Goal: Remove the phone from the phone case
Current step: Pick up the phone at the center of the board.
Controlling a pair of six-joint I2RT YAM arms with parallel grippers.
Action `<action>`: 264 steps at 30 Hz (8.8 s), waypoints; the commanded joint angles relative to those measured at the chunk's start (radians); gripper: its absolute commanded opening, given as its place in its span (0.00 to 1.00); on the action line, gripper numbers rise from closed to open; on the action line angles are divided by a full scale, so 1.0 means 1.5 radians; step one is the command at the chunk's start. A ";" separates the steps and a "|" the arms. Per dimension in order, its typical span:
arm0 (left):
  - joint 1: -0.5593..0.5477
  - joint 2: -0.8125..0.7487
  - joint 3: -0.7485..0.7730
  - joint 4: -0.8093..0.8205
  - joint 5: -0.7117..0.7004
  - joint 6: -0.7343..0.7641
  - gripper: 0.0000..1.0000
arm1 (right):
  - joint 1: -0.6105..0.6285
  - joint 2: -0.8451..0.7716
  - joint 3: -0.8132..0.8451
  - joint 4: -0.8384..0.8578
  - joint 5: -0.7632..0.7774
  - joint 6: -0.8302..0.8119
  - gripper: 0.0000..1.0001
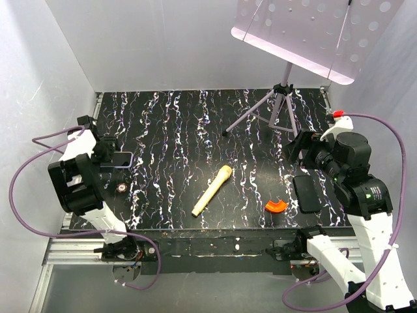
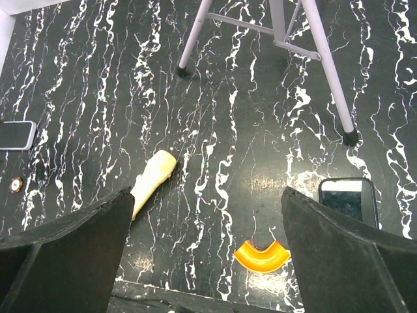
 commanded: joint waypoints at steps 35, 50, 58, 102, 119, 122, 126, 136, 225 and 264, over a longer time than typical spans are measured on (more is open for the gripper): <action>0.049 0.281 0.274 -0.170 -0.078 -0.058 1.00 | 0.002 0.006 -0.005 0.030 -0.032 0.014 1.00; -0.008 0.278 0.149 -0.142 -0.095 -0.142 0.79 | 0.002 0.013 -0.012 0.023 -0.031 0.016 1.00; -0.029 0.188 0.061 -0.056 -0.107 -0.106 0.36 | 0.002 0.051 -0.012 -0.021 -0.016 0.058 1.00; -0.657 -0.352 -0.148 0.505 0.263 0.876 0.00 | 0.077 0.262 0.114 0.013 -0.280 0.166 0.96; -0.739 -0.314 -0.153 0.467 0.180 0.966 0.00 | 0.202 0.414 0.187 0.041 -0.302 0.189 0.69; -0.748 -0.306 -0.149 0.456 0.165 0.976 0.00 | 0.228 0.423 0.177 0.052 -0.277 0.200 0.69; -0.758 -0.319 -0.152 0.458 0.159 0.982 0.00 | 0.245 0.447 0.159 0.068 -0.263 0.209 0.65; -0.780 -0.324 -0.156 0.472 0.132 0.964 0.00 | 0.259 0.482 0.118 0.147 -0.307 0.249 0.21; -0.553 -0.341 -0.355 0.815 0.556 0.059 0.11 | 0.256 0.151 -0.422 0.874 -0.498 0.422 0.01; -0.618 -0.396 -0.483 1.042 0.487 -0.054 0.34 | 0.287 0.083 -0.422 0.898 -0.302 0.470 0.01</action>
